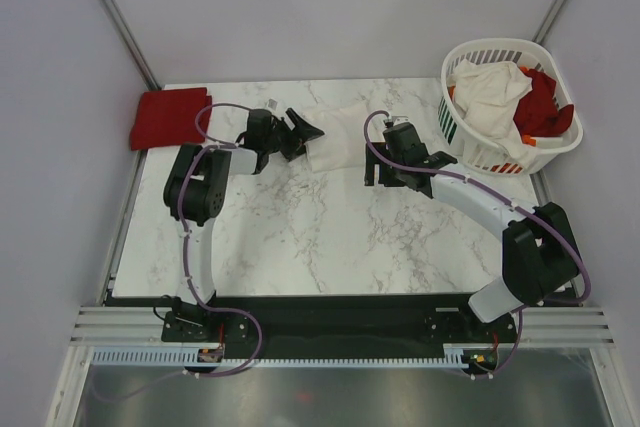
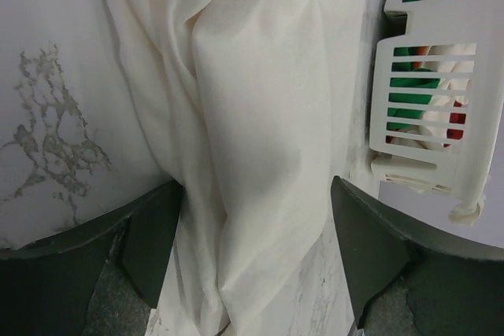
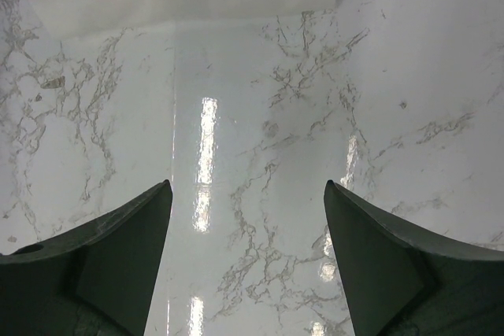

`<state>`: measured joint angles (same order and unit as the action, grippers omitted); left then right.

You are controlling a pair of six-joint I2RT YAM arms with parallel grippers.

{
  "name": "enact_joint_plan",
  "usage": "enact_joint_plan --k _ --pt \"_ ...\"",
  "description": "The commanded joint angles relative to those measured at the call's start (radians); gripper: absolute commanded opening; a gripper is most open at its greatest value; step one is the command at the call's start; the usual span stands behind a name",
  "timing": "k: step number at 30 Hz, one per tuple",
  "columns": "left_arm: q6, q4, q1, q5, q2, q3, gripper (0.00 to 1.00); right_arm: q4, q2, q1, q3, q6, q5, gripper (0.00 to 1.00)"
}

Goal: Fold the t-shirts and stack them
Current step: Neatly place the folded tshirt to the corner

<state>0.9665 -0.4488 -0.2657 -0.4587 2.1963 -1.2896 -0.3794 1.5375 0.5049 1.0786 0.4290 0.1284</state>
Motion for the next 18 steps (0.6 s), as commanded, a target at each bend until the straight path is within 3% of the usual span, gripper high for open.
enact_joint_plan --k 1,7,12,13,14,15,16,18 --pt "0.009 0.027 0.010 0.009 -0.003 0.027 0.84 0.010 -0.013 0.004 0.004 -0.015 -0.015 0.86" --pt "-0.081 0.160 0.008 0.049 0.002 -0.037 0.70 0.010 -0.004 0.004 0.006 -0.013 -0.021 0.87" --pt "-0.081 0.160 -0.018 0.049 0.043 -0.157 0.70 0.011 0.003 0.004 0.009 -0.013 -0.024 0.86" --pt "-0.163 0.361 -0.017 0.130 0.049 -0.168 0.44 0.013 0.004 0.004 0.009 -0.013 -0.024 0.86" --pt "-0.166 0.370 -0.017 0.135 0.066 -0.190 0.35 0.013 0.004 0.003 0.009 -0.013 -0.026 0.86" --pt "-0.172 0.381 -0.017 0.138 0.072 -0.204 0.18 0.013 0.006 0.004 0.007 -0.013 -0.026 0.86" --pt "-0.178 0.407 -0.017 0.141 0.080 -0.220 0.08 0.013 0.004 0.003 0.006 -0.015 -0.023 0.86" --pt "-0.202 0.442 -0.017 0.150 0.106 -0.283 0.02 0.013 0.003 0.004 0.004 -0.015 -0.026 0.86"
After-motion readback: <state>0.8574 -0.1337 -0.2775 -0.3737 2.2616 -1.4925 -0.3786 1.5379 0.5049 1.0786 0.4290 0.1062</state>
